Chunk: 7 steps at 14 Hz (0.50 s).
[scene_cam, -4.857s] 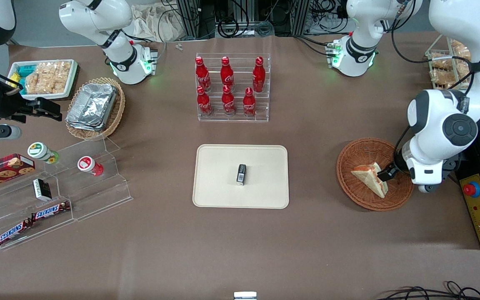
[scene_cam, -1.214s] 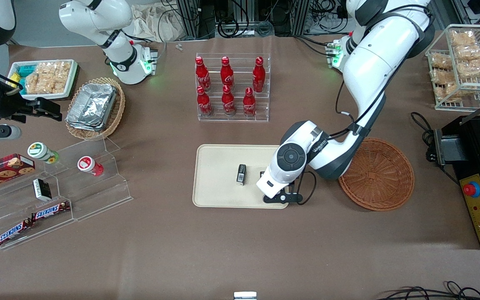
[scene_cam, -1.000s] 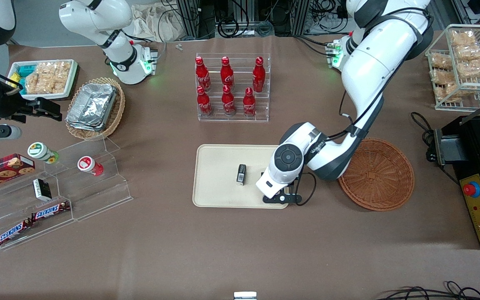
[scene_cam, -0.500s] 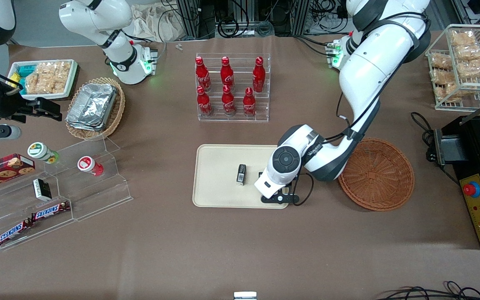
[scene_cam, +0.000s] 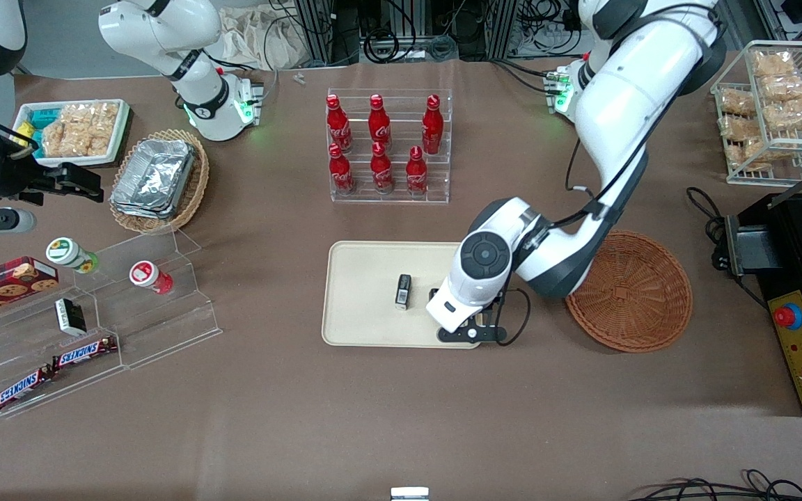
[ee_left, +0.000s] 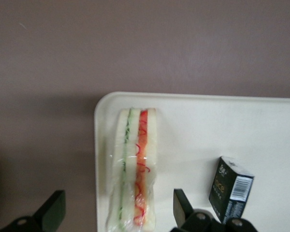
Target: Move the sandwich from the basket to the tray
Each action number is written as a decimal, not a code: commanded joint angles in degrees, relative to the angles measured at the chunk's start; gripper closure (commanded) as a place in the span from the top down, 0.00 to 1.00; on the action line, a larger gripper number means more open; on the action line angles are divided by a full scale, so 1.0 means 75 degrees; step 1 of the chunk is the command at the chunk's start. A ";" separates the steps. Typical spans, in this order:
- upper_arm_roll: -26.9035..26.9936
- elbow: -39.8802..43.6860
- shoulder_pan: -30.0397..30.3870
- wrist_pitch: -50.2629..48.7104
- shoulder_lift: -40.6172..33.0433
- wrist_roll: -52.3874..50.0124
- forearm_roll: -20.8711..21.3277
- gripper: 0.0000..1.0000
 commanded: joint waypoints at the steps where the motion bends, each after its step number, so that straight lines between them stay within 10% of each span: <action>1: 0.0012 -0.0589 0.0370 -0.0715 -0.1538 -0.0217 0.0034 1.00; 7: -0.0058 -0.3378 0.2140 -0.0482 -0.4890 0.0131 -0.1676 1.00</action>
